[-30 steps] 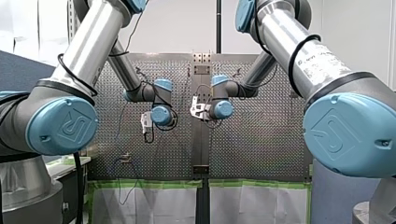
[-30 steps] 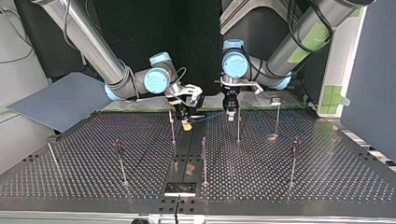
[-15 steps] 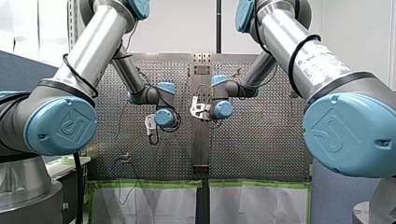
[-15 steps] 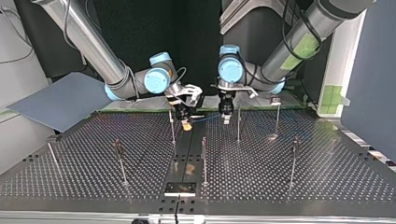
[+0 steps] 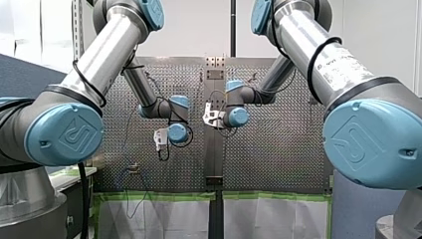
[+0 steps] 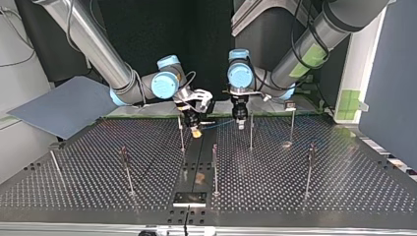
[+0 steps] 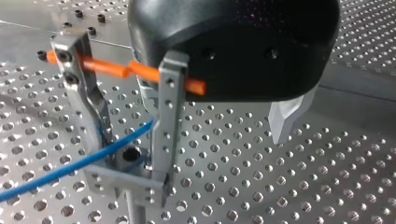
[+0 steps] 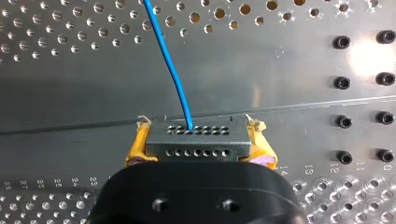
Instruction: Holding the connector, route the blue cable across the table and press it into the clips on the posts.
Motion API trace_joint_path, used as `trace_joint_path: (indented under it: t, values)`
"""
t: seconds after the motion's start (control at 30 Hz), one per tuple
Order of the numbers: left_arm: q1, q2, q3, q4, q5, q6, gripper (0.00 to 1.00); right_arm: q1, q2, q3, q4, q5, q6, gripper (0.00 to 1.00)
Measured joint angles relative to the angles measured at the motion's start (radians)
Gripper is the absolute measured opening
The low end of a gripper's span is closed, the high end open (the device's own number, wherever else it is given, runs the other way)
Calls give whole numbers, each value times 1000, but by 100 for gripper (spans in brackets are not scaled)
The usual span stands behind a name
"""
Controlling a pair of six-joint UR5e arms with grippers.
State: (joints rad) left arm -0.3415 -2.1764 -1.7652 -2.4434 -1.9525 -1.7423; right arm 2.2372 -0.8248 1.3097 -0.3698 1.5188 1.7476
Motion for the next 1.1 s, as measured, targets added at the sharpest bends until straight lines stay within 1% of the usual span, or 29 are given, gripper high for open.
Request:
trace_joint_path:
  t: [0.03,0.07,0.1,0.17,0.2,0.23,0.27,0.4,0.63,0.73,0.83,0.93,1.1]
  values:
    - [-2,0,0,1,-1,3,65,0,0,0,0,0,0,0]
    - [-3,0,0,2,-2,5,48,0,0,0,0,0,0,0]
    - [-5,0,1,4,-3,6,48,0,0,0,0,0,0,0]
    - [-8,1,1,6,-3,8,25,0,0,0,0,0,0,0]
    - [-10,1,1,7,-4,9,25,0,0,0,0,0,0,0]
    - [-12,2,1,8,-4,9,11,0,0,0,0,0,0,0]
    - [-13,3,1,7,-4,9,0,0,0,0,0,0,0,0]
    - [-16,18,1,2,-4,3,0,0,0,0,-1,0,0,0]
    - [-20,66,0,-15,-4,-32,0,-3,0,0,0,-1,1,0]
    - [-22,76,0,-24,-4,-36,0,-5,-1,-1,5,-1,1,0]
    - [-24,82,-1,-40,-12,-37,0,-7,-6,-1,19,1,-1,0]
    - [-27,95,-4,-62,-32,-38,0,-8,-25,-1,37,2,-1,0]
    - [-33,133,-16,-80,-56,-38,0,-9,-68,-1,52,6,10,0]
